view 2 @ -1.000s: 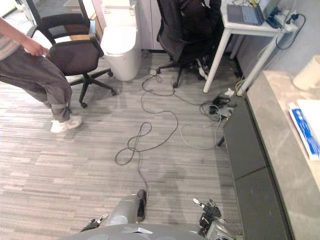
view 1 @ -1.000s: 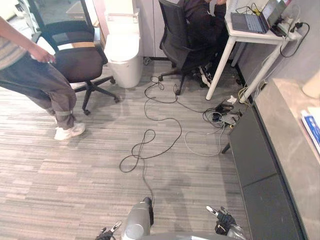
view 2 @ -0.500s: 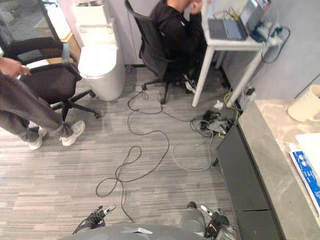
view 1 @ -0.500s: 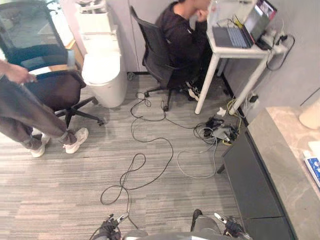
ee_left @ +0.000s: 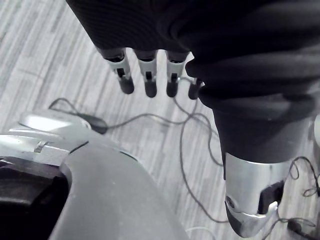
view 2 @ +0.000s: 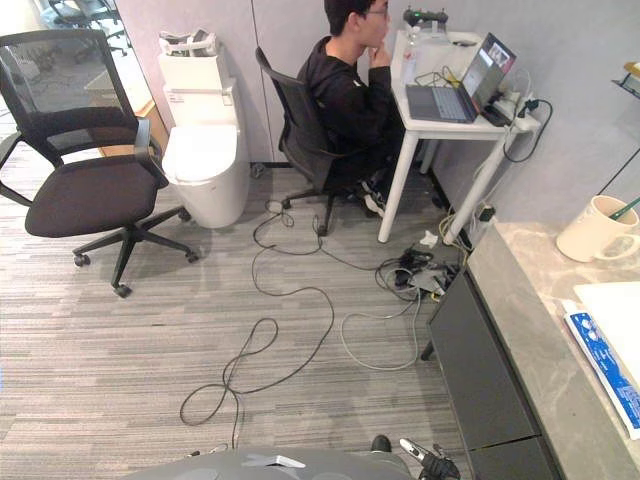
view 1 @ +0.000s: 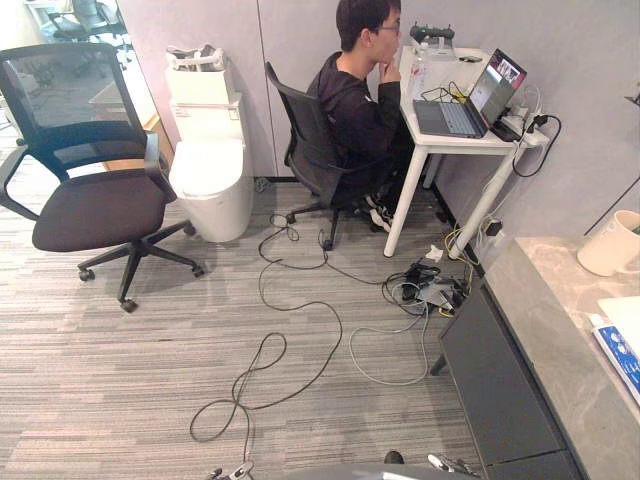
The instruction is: Organize washtable
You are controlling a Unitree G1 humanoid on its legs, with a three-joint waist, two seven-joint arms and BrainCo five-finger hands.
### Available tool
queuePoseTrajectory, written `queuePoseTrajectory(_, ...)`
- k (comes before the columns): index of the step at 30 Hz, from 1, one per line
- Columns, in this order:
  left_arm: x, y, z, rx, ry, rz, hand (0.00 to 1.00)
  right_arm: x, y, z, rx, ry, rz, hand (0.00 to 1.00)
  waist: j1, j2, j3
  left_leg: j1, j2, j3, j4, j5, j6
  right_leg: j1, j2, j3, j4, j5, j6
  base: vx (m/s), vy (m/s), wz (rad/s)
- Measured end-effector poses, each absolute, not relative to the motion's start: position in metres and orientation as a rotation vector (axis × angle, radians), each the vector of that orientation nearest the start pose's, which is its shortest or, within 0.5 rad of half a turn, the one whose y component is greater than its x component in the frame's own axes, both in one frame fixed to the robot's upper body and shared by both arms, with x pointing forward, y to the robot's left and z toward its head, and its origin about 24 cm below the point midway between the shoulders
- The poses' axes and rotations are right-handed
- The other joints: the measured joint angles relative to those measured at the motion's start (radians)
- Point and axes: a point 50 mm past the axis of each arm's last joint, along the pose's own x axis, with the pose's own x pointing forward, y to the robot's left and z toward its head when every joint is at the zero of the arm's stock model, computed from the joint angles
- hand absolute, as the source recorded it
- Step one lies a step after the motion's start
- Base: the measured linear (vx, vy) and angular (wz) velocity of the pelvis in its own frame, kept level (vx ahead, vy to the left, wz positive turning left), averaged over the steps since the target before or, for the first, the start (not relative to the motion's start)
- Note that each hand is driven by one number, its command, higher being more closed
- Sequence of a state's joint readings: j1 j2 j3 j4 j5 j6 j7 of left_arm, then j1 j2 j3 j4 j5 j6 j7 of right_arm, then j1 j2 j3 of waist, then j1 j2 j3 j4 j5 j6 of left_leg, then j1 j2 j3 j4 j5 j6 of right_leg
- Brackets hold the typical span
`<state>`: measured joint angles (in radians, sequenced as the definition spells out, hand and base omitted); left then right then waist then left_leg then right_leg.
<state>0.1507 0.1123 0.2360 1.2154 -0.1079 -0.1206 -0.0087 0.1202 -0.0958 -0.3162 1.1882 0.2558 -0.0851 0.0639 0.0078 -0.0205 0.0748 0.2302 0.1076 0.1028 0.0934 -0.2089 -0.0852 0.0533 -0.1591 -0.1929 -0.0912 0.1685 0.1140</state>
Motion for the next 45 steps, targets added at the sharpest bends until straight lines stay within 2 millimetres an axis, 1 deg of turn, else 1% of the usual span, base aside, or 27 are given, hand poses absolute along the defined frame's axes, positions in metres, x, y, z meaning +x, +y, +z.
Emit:
queuePoseTrajectory(4,0.041,0.22,-0.17,-0.074,1.199,0.346,0.0,0.052,-0.22,-0.168,0.325,1.126,-0.495,0.0,-0.002,0.004,0.003,-0.001,0.0,-0.002,0.0,0.0,0.0,0.0,0.0,-0.002,0.004,-0.001,-0.001,0.0,-0.002,0.02)
queuePoseTrajectory(7,0.055,0.219,-0.168,-0.004,1.18,0.284,0.0,0.057,-0.222,-0.168,0.318,1.116,-0.504,0.0,-0.009,0.009,0.023,-0.018,0.003,-0.023,0.005,0.004,-0.001,-0.049,-0.011,-0.013,0.107,-0.057,-0.007,-0.02,-0.018,0.19)
queuePoseTrajectory(10,0.064,0.221,-0.166,0.029,1.154,0.275,0.0,0.06,-0.222,-0.167,0.347,1.1,-0.536,0.0,-0.023,0.008,0.055,-0.023,0.028,-0.029,0.034,-0.03,-0.023,-0.104,-0.014,-0.017,0.27,-0.164,-0.026,0.01,-0.087,0.18)
queuePoseTrajectory(12,0.059,0.222,-0.166,0.023,1.167,0.29,0.0,0.054,-0.223,-0.168,0.358,1.109,-0.556,0.0,-0.028,0.021,0.06,-0.009,0.092,-0.012,0.099,-0.07,-0.055,-0.133,0.032,-0.009,0.408,-0.276,-0.063,0.13,-0.223,-0.14)
queuePoseTrajectory(13,0.054,0.227,-0.166,0.029,1.173,0.306,0.0,0.053,-0.221,-0.168,0.366,1.112,-0.558,0.0,-0.024,0.01,0.062,-0.018,0.108,-0.002,0.192,-0.063,-0.067,-0.135,0.051,0.01,0.434,-0.308,-0.066,0.12,-0.291,-0.48)
queuePoseTrajectory(14,0.052,0.231,-0.165,0.021,1.175,0.33,0.0,0.051,-0.221,-0.169,0.374,1.115,-0.567,0.0,-0.025,0.002,0.065,-0.091,0.136,0.006,0.387,-0.046,-0.084,-0.136,0.073,0.032,0.467,-0.334,-0.083,0.04,-0.243,-0.61)
queuePoseTrajectory(15,0.05,0.23,-0.166,0.008,1.18,0.338,0.0,0.051,-0.222,-0.169,0.373,1.116,-0.57,0.0,-0.023,0.002,0.065,-0.129,0.148,0.004,0.477,-0.019,-0.07,-0.136,0.086,0.049,0.477,-0.345,-0.092,-0.06,-0.286,-0.95)
queuePoseTrajectory(16,0.051,0.227,-0.166,-0.026,1.166,0.366,0.0,0.055,-0.225,-0.168,0.373,1.103,-0.575,0.0,-0.02,0.009,0.069,-0.19,0.165,-0.004,0.636,0.071,-0.027,-0.138,0.113,0.093,0.5,-0.357,-0.11,-0.05,-0.223,-0.99)
queuePoseTrajectory(17,0.052,0.226,-0.166,-0.031,1.164,0.365,0.0,0.057,-0.226,-0.167,0.369,1.094,-0.576,0.0,-0.015,0.016,0.073,-0.211,0.172,-0.011,0.698,0.133,-0.016,-0.135,0.13,0.119,0.505,-0.363,-0.121,0.08,-0.222,-1.52)
queuePoseTrajectory(18,0.047,0.223,-0.167,-0.043,1.168,0.371,0.0,0.06,-0.227,-0.166,0.365,1.079,-0.575,0.0,-0.007,0.02,0.078,-0.259,0.165,-0.048,0.818,0.24,-0.02,-0.127,0.163,0.192,0.504,-0.373,-0.152,0.2,-0.165,-1.78)
queuePoseTrajectory(19,0.052,0.217,-0.167,-0.056,1.154,0.359,0.0,0.069,-0.229,-0.164,0.359,1.057,-0.569,0.0,-0.004,0.041,0.092,-0.308,0.131,-0.082,0.914,0.15,-0.026,-0.118,0.192,0.251,0.506,-0.38,-0.174,0.23,-0.115,-1.77)
queuePoseTrajectory(21,0.058,0.213,-0.166,-0.051,1.134,0.336,0.0,0.07,-0.235,-0.163,0.341,1.054,-0.575,0.0,-0.008,0.055,0.105,-0.382,0.06,-0.093,0.928,0.018,-0.035,-0.118,0.212,0.339,0.519,-0.397,-0.19,0.22,-0.071,-1.62)
queuePoseTrajectory(24,0.06,0.214,-0.164,-0.046,1.103,0.338,0.0,0.083,-0.235,-0.159,0.313,1.011,-0.536,0.0,-0.005,0.057,0.108,-0.486,0.026,-0.17,0.701,-0.034,-0.03,-0.159,0.26,0.491,0.557,-0.436,-0.194,0.22,0.004,-1.66)
queuePoseTrajectory(27,0.062,0.214,-0.164,-0.044,1.096,0.338,0.0,0.098,-0.234,-0.154,0.289,0.955,-0.497,0.0,0.001,0.053,0.107,-0.499,-0.019,-0.499,0.402,-0.031,-0.034,-0.202,0.321,0.658,0.645,-0.5,-0.173,0.37,0.188,-1.78)
queuePoseTrajectory(28,0.061,0.214,-0.164,-0.045,1.098,0.338,0.0,0.098,-0.235,-0.154,0.282,0.956,-0.493,0.0,0.005,0.054,0.106,-0.492,-0.02,-0.542,0.37,-0.026,-0.044,-0.204,0.329,0.689,0.664,-0.518,-0.166,0.44,0.365,-1.72)
queuePoseTrajectory(29,0.06,0.211,-0.165,-0.049,1.102,0.335,0.0,0.098,-0.236,-0.153,0.269,0.953,-0.485,0.0,0.002,0.064,0.098,-0.473,-0.012,-0.571,0.307,-0.006,-0.083,-0.198,0.341,0.749,0.689,-0.554,-0.146,0.42,0.49,-1.71)
queuePoseTrajectory(30,0.059,0.209,-0.166,-0.044,1.113,0.324,0.0,0.092,-0.236,-0.154,0.263,0.96,-0.485,0.0,0.003,0.075,0.084,-0.452,-0.012,-0.539,0.284,0.031,-0.162,-0.187,0.338,0.818,0.707,-0.584,-0.108,0.42,0.501,-1.69)
queuePoseTrajectory(31,0.057,0.211,-0.166,-0.035,1.119,0.321,0.0,0.09,-0.232,-0.155,0.273,0.97,-0.481,0.0,0.005,0.048,0.073,-0.451,-0.032,-0.488,0.306,0.015,-0.146,-0.183,0.318,0.861,0.703,-0.594,-0.095,0.45,0.49,-1.59)
queuePoseTrajectory(32,0.063,0.216,-0.164,-0.014,1.106,0.316,0.0,0.086,-0.224,-0.157,0.291,0.979,-0.463,0.0,-0.004,0.028,0.047,-0.453,-0.057,-0.42,0.337,-0.009,-0.101,-0.172,0.272,0.908,0.654,-0.573,-0.07,0.4,0.397,-1.32)
queuePoseTrajectory(35,0.082,0.219,-0.16,0.034,1.058,0.274,0.0,0.08,-0.221,-0.16,0.313,0.998,-0.469,0.0,-0.016,0.015,0.031,-0.414,-0.092,-0.26,0.348,-0.034,-0.055,-0.17,0.197,0.98,0.623,-0.495,-0.028,0.38,0.444,-1.34)
queuePoseTrajectory(37,0.097,0.215,-0.157,0.053,1.022,0.234,0.0,0.075,-0.222,-0.161,0.323,1.011,-0.486,0.0,-0.035,0.031,0.024,-0.381,-0.103,-0.204,0.336,-0.031,-0.049,-0.177,0.178,0.975,0.624,-0.426,-0.023,0.21,0.308,-0.85)
queuePoseTrajectory(39,0.107,0.209,-0.154,0.069,0.983,0.202,0.0,0.073,-0.225,-0.16,0.333,1.011,-0.509,0.0,-0.035,0.043,0.018,-0.348,-0.105,-0.143,0.301,-0.017,-0.027,-0.213,0.15,0.876,0.627,-0.351,-0.025,0.18,0.18,-0.77)
queuePoseTrajectory(40,0.119,0.204,-0.15,0.074,0.943,0.181,0.0,0.073,-0.225,-0.16,0.335,1.01,-0.512,0.0,-0.039,0.047,0.018,-0.331,-0.116,-0.095,0.261,0.0,0.009,-0.262,0.075,0.625,0.638,-0.329,-0.049,0.19,0.041,-0.55)
queuePoseTrajectory(41,0.122,0.202,-0.15,0.077,0.937,0.174,0.0,0.075,-0.226,-0.16,0.336,1.005,-0.513,0.0,-0.038,0.044,0.016,-0.321,-0.118,-0.072,0.237,0.003,0.031,-0.28,0.045,0.521,0.661,-0.337,-0.059,0.24,-0.07,-0.78)
queuePoseTrajectory(42,0.124,0.199,-0.15,0.074,0.936,0.171,0.0,0.078,-0.226,-0.16,0.335,1.003,-0.508,0.0,-0.03,0.037,0.016,-0.285,-0.121,-0.014,0.172,0.017,0.069,-0.313,-0.005,0.326,0.735,-0.374,-0.073,0.21,-0.202,-1.16)
queuePoseTrajectory(43,0.12,0.195,-0.152,0.066,0.949,0.168,0.0,0.084,-0.226,-0.159,0.32,0.997,-0.49,0.0,-0.022,0.042,0.019,-0.243,-0.114,0.049,0.124,0.032,0.079,-0.3,-0.02,0.179,0.73,-0.389,-0.071,0.2,-0.248,-1.42)
queuePoseTrajectory(45,0.11,0.195,-0.156,0.06,0.99,0.171,0.0,0.095,-0.224,-0.157,0.28,0.988,-0.436,0.0,-0.006,0.036,0.015,-0.21,-0.112,0.123,0.094,0.035,0.082,-0.251,-0.015,0.058,0.626,-0.38,-0.062,0.11,-0.211,-1.5)
